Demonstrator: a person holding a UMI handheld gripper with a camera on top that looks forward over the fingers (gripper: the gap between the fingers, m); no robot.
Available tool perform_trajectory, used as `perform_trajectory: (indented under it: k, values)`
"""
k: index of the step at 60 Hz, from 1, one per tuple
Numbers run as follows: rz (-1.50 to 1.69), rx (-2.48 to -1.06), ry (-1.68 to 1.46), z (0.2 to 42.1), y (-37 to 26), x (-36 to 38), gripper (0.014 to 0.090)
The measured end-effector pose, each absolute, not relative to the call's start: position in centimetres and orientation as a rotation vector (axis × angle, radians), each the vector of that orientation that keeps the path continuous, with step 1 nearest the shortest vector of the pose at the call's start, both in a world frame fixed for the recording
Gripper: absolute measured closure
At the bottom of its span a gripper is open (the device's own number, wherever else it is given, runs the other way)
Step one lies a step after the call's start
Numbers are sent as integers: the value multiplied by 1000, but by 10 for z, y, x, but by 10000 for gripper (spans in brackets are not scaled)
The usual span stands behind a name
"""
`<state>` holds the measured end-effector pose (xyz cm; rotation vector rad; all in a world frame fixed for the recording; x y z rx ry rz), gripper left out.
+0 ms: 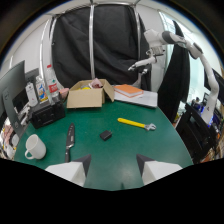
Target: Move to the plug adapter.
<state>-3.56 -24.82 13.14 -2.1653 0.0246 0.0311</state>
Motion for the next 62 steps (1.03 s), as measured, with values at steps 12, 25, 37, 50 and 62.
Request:
perform_trajectory:
  k: [12,25,37,50,62]
  values:
    - [9,-2195,21,98,-180,-59,192]
    - [6,-2214,3,69,-137,-69,192]
    - [19,-2256,-21,49,-133,-76,189]
    - [15,-2263,-51,45,-134,-75,194]
    - [22,-2258,-67,48,-136,-78,193]
